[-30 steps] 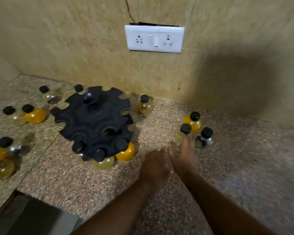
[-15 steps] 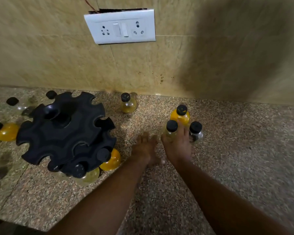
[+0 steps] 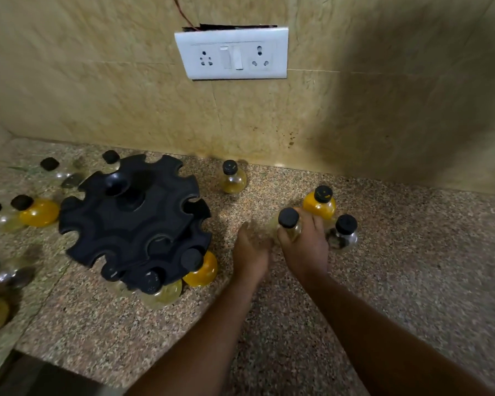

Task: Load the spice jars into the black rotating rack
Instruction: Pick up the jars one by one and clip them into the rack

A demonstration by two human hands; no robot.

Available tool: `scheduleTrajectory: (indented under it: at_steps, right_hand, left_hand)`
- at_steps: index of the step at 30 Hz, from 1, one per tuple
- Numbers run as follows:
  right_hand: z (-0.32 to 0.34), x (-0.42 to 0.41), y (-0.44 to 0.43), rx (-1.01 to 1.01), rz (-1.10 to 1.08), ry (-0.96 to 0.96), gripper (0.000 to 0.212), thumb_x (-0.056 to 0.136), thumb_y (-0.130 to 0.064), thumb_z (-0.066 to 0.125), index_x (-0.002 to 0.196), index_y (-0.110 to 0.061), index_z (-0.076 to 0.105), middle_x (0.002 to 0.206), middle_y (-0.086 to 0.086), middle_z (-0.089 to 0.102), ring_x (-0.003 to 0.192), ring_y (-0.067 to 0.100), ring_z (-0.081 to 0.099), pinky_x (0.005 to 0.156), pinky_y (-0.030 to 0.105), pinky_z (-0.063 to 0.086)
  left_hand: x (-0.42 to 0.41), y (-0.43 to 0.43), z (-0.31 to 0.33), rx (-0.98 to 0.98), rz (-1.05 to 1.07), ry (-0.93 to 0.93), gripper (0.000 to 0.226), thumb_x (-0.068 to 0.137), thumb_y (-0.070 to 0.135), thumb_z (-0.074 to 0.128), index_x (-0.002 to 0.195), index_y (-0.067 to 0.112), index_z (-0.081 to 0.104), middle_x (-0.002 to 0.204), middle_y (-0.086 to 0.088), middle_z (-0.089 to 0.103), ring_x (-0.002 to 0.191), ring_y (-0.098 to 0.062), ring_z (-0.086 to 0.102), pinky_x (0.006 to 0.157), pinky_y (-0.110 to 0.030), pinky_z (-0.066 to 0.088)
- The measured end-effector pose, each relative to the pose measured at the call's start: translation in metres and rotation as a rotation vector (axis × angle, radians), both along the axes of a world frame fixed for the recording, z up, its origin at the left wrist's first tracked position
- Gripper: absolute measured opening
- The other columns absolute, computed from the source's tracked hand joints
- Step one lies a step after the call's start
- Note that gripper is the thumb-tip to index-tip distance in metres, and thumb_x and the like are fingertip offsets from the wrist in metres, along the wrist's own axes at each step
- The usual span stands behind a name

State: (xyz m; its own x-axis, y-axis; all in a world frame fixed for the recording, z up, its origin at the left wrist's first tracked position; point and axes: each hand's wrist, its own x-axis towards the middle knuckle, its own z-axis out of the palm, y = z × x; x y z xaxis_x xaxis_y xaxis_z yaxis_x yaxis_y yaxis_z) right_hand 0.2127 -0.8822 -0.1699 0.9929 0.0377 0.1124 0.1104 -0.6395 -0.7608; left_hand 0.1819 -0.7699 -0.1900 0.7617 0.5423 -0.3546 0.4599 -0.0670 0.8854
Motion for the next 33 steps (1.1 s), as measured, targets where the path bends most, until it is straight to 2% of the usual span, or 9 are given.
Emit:
scheduleTrajectory:
  at_steps: [2,6,8,10,13,18,21,27,33]
  right_hand:
    - [0.005,-0.004,0.007,-0.011,0.078,0.013,0.056,0.086,-0.037,0.072,0.136,-0.022,0.054,0.129,0.002,0.054,0.112,0.026,0.06,0.086,0.04,0.052]
    - [0.013,-0.015,0.024,-0.043,0.264,0.046,0.06,0.084,-0.033,0.073,0.138,-0.018,0.054,0.129,0.005,0.056,0.116,0.027,0.058,0.089,0.034,0.045]
    - [0.017,-0.023,0.036,-0.025,0.363,0.08,0.06,0.081,-0.031,0.076,0.137,-0.02,0.056,0.131,0.004,0.058,0.119,0.025,0.058,0.094,0.034,0.047]
    - [0.02,-0.03,0.046,-0.019,0.439,0.087,0.059,0.078,-0.027,0.08,0.134,-0.021,0.059,0.128,0.003,0.061,0.115,0.021,0.06,0.093,0.029,0.047]
    - [0.02,-0.041,0.061,-0.013,0.534,0.087,0.056,0.076,-0.024,0.082,0.129,-0.021,0.063,0.123,-0.001,0.065,0.107,0.013,0.061,0.086,0.019,0.044]
    - [0.017,-0.06,0.086,-0.06,0.679,0.066,0.056,0.076,-0.032,0.081,0.129,-0.028,0.062,0.127,-0.006,0.064,0.111,0.014,0.063,0.091,0.033,0.053]
    - [0.017,-0.067,0.099,-0.045,0.677,0.05,0.056,0.078,-0.032,0.083,0.13,-0.029,0.062,0.126,-0.005,0.063,0.109,0.015,0.062,0.091,0.035,0.054]
    - [0.02,-0.065,0.108,-0.054,0.612,0.079,0.057,0.078,-0.036,0.084,0.131,-0.033,0.062,0.112,-0.007,0.056,0.101,0.017,0.061,0.087,0.037,0.054]
    - [0.028,-0.066,0.111,-0.116,0.566,0.094,0.054,0.079,-0.042,0.083,0.128,-0.035,0.063,0.091,-0.017,0.046,0.089,0.014,0.057,0.072,0.028,0.044]
  left_hand:
    - [-0.006,0.004,0.008,-0.18,0.276,-0.075,0.055,0.098,0.029,0.061,0.147,0.012,0.046,0.133,-0.005,0.059,0.106,-0.02,0.063,0.075,-0.026,0.048]
    - [-0.024,0.016,0.02,-0.456,0.692,-0.22,0.043,0.105,0.034,0.049,0.136,0.005,0.057,0.127,0.005,0.053,0.12,-0.019,0.053,0.093,-0.031,0.041]
    - [-0.038,0.019,0.026,-0.52,0.776,-0.252,0.036,0.103,0.037,0.052,0.124,0.01,0.064,0.119,0.004,0.063,0.107,-0.019,0.061,0.091,-0.034,0.049]
    - [-0.051,0.02,0.031,-0.595,0.833,-0.264,0.029,0.102,0.039,0.054,0.092,0.015,0.068,0.093,-0.001,0.069,0.083,-0.021,0.065,0.076,-0.035,0.053]
    - [-0.068,0.03,0.026,-0.66,0.926,-0.247,0.034,0.101,0.037,0.056,0.078,0.015,0.067,0.086,-0.011,0.07,0.088,-0.039,0.068,0.082,-0.048,0.058]
    - [-0.098,0.048,0.026,-0.668,0.952,-0.265,0.029,0.1,0.021,0.061,0.074,0.009,0.068,0.079,-0.012,0.068,0.073,-0.029,0.062,0.065,-0.035,0.052]
    - [-0.113,0.059,0.028,-0.628,0.926,-0.262,0.029,0.098,0.019,0.064,0.07,0.011,0.067,0.075,-0.01,0.069,0.073,-0.028,0.062,0.066,-0.036,0.052]
    - [-0.133,0.081,0.032,-0.731,0.675,-0.174,0.025,0.099,0.027,0.062,0.078,0.013,0.064,0.054,0.003,0.052,0.045,-0.012,0.043,0.047,-0.028,0.037]
    - [-0.145,0.104,0.028,-0.817,0.489,-0.114,0.021,0.099,0.031,0.062,0.085,0.016,0.064,0.058,0.005,0.045,0.051,-0.01,0.043,0.049,-0.028,0.035]
